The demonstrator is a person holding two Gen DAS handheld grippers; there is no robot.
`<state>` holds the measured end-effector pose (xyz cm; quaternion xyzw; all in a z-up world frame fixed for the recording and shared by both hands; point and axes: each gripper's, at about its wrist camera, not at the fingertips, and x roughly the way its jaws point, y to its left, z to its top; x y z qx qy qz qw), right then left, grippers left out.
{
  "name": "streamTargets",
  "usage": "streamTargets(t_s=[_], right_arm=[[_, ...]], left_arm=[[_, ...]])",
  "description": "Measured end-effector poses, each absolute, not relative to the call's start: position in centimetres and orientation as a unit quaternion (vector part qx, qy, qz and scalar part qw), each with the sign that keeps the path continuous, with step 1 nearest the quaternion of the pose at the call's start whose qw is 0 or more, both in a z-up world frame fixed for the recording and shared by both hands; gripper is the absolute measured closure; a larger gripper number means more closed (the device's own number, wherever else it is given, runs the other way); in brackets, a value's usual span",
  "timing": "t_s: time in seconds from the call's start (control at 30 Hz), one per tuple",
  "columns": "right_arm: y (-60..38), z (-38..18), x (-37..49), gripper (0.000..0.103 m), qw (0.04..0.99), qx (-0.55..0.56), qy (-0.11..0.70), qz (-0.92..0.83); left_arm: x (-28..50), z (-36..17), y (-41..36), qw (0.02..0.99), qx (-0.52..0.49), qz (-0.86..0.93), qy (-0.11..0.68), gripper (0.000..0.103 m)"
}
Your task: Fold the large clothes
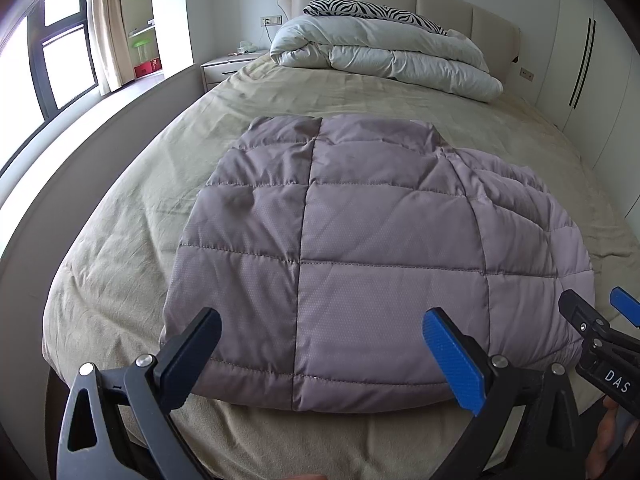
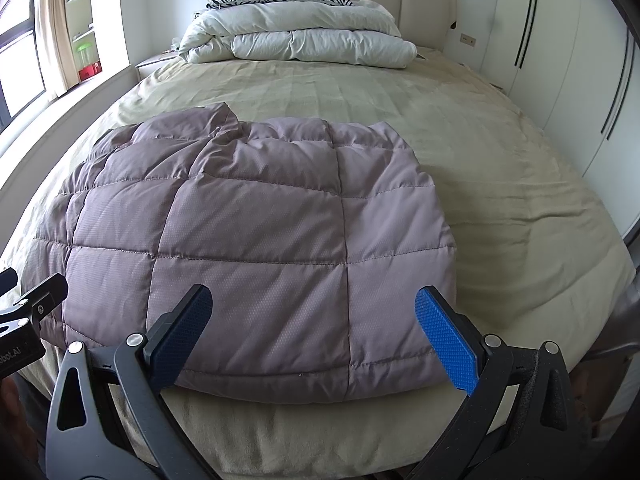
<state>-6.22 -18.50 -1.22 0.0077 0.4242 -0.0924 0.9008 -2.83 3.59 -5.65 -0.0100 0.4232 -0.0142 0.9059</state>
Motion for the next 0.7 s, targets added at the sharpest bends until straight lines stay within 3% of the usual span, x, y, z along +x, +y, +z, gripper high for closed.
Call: streamTargets(t_s=[0.7], right_arm=[[-18.32, -1.74, -6.44, 0.0, 0.899, 0.009, 0.429, -0.091]], left_arm=[[-2.89, -6.15, 3.53, 0.904, -0.005, -0.017, 0.427, 0.0]])
